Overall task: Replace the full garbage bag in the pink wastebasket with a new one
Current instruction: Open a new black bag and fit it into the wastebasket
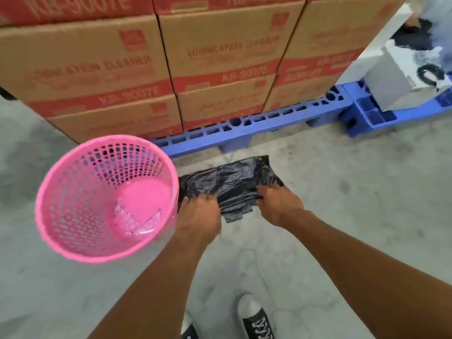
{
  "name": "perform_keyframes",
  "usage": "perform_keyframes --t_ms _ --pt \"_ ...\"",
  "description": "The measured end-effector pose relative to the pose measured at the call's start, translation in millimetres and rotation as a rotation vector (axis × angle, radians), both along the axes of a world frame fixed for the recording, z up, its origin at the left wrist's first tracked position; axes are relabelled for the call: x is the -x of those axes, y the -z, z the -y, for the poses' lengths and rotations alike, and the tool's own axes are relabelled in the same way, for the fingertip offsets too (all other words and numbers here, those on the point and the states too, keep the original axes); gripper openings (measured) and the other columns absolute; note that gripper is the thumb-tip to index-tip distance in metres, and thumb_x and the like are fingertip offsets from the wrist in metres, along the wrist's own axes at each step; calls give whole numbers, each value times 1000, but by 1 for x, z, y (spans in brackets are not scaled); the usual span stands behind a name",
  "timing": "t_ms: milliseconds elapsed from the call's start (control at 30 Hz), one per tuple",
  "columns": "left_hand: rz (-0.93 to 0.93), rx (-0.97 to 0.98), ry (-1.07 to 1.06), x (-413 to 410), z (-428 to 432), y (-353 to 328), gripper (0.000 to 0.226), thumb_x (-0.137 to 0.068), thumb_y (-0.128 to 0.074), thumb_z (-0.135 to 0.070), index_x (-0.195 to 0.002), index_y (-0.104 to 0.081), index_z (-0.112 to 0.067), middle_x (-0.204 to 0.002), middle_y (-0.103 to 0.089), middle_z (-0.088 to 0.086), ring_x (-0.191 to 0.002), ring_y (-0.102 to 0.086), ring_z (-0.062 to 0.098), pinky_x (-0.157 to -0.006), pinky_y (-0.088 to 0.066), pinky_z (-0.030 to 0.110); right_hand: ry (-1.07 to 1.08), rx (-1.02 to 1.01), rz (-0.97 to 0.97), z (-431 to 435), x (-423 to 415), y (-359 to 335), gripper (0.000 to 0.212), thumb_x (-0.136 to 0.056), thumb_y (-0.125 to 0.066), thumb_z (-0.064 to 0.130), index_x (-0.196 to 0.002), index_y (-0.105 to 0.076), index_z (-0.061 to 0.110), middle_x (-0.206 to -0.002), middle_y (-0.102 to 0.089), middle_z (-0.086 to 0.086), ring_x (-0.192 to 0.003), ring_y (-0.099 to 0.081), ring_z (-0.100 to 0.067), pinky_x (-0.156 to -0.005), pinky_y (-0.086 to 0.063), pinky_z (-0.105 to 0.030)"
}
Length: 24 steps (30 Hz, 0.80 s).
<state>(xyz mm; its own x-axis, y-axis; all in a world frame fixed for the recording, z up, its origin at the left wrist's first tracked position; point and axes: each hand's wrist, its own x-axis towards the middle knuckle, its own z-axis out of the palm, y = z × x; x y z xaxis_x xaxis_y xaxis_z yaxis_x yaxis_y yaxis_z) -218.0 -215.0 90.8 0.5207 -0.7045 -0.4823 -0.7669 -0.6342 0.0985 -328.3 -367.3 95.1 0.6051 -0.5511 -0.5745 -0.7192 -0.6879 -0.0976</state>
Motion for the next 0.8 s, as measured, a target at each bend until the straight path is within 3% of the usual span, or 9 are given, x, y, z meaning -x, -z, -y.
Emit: perform_keyframes --t_ms 233,433,533,633,800 --pt "-34 12 -120 8 8 162 46 -93 -52 -29 -132 -45 -6 -131 -54 15 -117 -55 36 -97 -42 41 -68 34 5 37 9 161 39 -95 -52 33 -130 -54 15 -129 -57 -17 -117 -54 -40 -95 -48 -44" --pt "-16 -20 -193 7 21 254 64 -90 -57 -43 -140 -35 -9 -138 -45 15 -127 -45 35 -106 -37 50 -209 122 -11 73 9 238 48 -92 -56 35 -137 -49 20 -131 -51 -16 -121 -49 -40 -99 -46 -48" --pt "-85 -74 -304 6 22 280 87 -83 -66 -47 -149 -19 -15 -151 -25 14 -138 -26 39 -108 -29 62 -230 148 -35 88 13 261 65 -86 -63 40 -145 -38 30 -139 -45 -14 -126 -45 -43 -105 -42 -50" --pt "-177 -77 -368 8 20 301 104 -81 -70 -46 -154 -1 -20 -159 -3 16 -144 -9 44 -111 -27 60 -246 120 -62 96 18 284 74 -84 -65 42 -149 -31 35 -142 -41 -14 -128 -45 -43 -108 -39 -50" --pt "-164 -9 -430 12 14 320 81 -94 -57 -33 -155 -5 -21 -159 -4 18 -143 -13 44 -115 -25 50 -193 50 10 98 20 310 76 -86 -64 38 -152 -25 37 -148 -36 -16 -129 -47 -39 -110 -38 -44"
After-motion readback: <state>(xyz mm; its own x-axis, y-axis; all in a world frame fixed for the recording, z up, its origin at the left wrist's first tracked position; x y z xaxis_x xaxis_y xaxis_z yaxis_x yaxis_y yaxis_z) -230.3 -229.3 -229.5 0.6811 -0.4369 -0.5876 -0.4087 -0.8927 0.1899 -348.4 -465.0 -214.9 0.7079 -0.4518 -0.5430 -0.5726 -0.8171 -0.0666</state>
